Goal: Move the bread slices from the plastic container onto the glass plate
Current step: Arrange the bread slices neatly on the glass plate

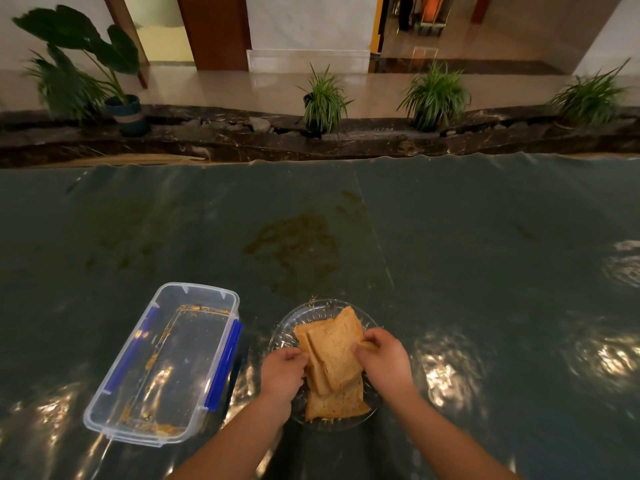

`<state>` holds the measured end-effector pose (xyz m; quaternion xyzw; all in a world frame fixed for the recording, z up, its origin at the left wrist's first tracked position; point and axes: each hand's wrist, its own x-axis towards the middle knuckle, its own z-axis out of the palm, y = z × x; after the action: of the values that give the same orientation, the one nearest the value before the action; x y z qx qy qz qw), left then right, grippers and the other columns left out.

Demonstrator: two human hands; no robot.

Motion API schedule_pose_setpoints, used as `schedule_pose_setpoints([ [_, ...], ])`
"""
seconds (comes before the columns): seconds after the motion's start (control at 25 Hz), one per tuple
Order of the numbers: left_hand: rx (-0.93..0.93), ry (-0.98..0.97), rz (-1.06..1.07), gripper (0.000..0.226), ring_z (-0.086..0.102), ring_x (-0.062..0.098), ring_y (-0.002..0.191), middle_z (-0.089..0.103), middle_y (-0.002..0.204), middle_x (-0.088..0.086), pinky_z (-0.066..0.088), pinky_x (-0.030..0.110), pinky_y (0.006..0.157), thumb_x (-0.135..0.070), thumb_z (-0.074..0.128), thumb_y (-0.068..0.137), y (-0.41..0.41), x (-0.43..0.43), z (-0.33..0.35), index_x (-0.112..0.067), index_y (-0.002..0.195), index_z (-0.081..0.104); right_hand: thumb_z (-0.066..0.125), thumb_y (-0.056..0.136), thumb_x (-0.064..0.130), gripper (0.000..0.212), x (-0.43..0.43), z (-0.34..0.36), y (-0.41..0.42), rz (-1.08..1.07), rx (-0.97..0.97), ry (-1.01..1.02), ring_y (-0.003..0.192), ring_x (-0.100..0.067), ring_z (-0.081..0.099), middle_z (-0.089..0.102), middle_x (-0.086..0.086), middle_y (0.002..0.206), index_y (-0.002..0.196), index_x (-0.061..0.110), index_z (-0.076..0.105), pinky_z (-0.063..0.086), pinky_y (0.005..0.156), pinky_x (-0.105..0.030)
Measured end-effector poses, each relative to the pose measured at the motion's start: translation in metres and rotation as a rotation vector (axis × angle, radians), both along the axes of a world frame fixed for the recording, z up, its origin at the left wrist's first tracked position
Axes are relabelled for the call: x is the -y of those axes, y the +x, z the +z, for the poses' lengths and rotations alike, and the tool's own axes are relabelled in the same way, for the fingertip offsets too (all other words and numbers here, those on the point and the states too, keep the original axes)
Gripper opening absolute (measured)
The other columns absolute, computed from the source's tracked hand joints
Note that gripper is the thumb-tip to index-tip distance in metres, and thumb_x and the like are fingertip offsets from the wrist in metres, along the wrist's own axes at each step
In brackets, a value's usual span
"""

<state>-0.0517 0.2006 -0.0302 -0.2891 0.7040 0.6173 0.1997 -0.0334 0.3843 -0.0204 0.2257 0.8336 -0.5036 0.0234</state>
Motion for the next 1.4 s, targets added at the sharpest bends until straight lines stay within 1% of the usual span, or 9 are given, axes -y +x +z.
schedule_pose_setpoints([
  [0.28, -0.030, -0.078, -0.078, 0.015, 0.068, 0.021, 0.090, 0.071, 0.094, 0.005, 0.057, 0.039, 0.081, -0.016, 0.074, 0.084, -0.001, -0.001, 0.004, -0.025, 0.082, 0.062, 0.072, 0.080, 0.007, 0.010, -0.014, 0.008, -0.003, -0.183, 0.023, -0.397, 0.078, -0.030, 0.066, 0.069, -0.022, 0.091, 0.085, 0.007, 0.064, 0.057, 0.072, -0.054],
  [0.52, -0.053, -0.121, -0.033, 0.019, 0.069, 0.019, 0.084, 0.073, 0.088, 0.001, 0.058, 0.036, 0.071, -0.008, 0.071, 0.082, -0.007, 0.002, 0.008, -0.021, 0.096, 0.069, 0.072, 0.082, 0.009, 0.010, -0.027, 0.007, 0.000, -0.195, 0.022, -0.422, 0.081, -0.026, 0.069, 0.071, -0.016, 0.093, 0.089, 0.008, 0.065, 0.057, 0.056, -0.031],
  [0.64, -0.051, -0.008, 0.026, 0.028, 0.073, 0.026, 0.087, 0.074, 0.096, 0.009, 0.062, 0.047, 0.078, -0.001, 0.065, 0.084, -0.008, 0.020, 0.004, -0.017, 0.106, 0.067, 0.072, 0.081, 0.006, 0.012, -0.036, -0.002, 0.008, -0.230, 0.105, -0.489, 0.083, -0.029, 0.070, 0.069, -0.017, 0.095, 0.090, 0.006, 0.064, 0.060, 0.061, -0.036],
  [0.8, -0.004, -0.041, -0.073, 0.026, 0.070, 0.029, 0.092, 0.071, 0.102, 0.013, 0.060, 0.047, 0.083, -0.004, 0.061, 0.088, -0.012, 0.026, -0.001, -0.012, 0.112, 0.064, 0.074, 0.078, 0.028, 0.026, -0.036, -0.012, 0.014, 0.060, 0.352, 0.013, 0.069, -0.020, 0.069, 0.070, -0.003, 0.081, 0.096, 0.016, 0.059, 0.060, 0.063, -0.037],
  [0.88, -0.052, -0.184, -0.192, 0.023, 0.065, 0.026, 0.097, 0.068, 0.102, 0.008, 0.054, 0.049, 0.091, -0.014, 0.060, 0.087, -0.015, 0.019, 0.001, -0.015, 0.110, 0.064, 0.070, 0.076, 0.044, 0.038, -0.034, -0.009, 0.008, 0.155, 0.304, 0.353, 0.080, -0.015, 0.063, 0.065, 0.005, 0.092, 0.105, 0.023, 0.058, 0.050, 0.065, -0.027],
  [0.96, -0.127, -0.299, -0.273, 0.026, 0.060, 0.024, 0.105, 0.063, 0.110, 0.003, 0.050, 0.044, 0.095, -0.021, 0.061, 0.088, -0.020, 0.010, 0.005, -0.021, 0.114, 0.060, 0.066, 0.077, 0.048, 0.046, -0.032, -0.009, -0.001, 0.194, 0.183, 0.595, 0.101, -0.020, 0.052, 0.058, 0.003, 0.108, 0.114, 0.023, 0.056, 0.047, 0.080, -0.031],
  [1.12, -0.231, -0.583, -0.454, 0.041, 0.049, 0.025, 0.116, 0.054, 0.122, 0.006, 0.043, 0.040, 0.098, -0.030, 0.057, 0.085, -0.039, -0.004, 0.005, -0.019, 0.125, 0.054, 0.056, 0.091, 0.033, 0.029, -0.020, -0.005, -0.033, 0.264, -0.058, 0.612, 0.109, -0.022, 0.048, 0.065, 0.002, 0.113, 0.115, 0.020, 0.062, 0.046, 0.092, -0.035],
  [1.28, -0.156, -0.581, -0.468, 0.028, 0.062, 0.015, 0.083, 0.064, 0.091, -0.003, 0.052, 0.035, 0.071, -0.031, 0.055, 0.087, -0.058, -0.010, 0.006, -0.018, 0.111, 0.055, 0.043, 0.094, 0.025, 0.023, -0.002, -0.007, -0.068, 0.430, 0.103, 0.637, 0.104, -0.027, 0.053, 0.070, -0.004, 0.099, 0.097, 0.016, 0.064, 0.047, 0.084, -0.038],
  [1.4, -0.115, -0.533, -0.381, 0.015, 0.063, 0.009, 0.071, 0.064, 0.080, -0.006, 0.054, 0.032, 0.065, -0.023, 0.055, 0.090, -0.067, -0.011, 0.003, -0.023, 0.105, 0.057, 0.045, 0.090, 0.023, 0.021, 0.005, -0.017, -0.082, 0.465, 0.234, 0.755, 0.103, -0.026, 0.054, 0.071, -0.003, 0.096, 0.094, 0.019, 0.065, 0.041, 0.080, -0.038],
])
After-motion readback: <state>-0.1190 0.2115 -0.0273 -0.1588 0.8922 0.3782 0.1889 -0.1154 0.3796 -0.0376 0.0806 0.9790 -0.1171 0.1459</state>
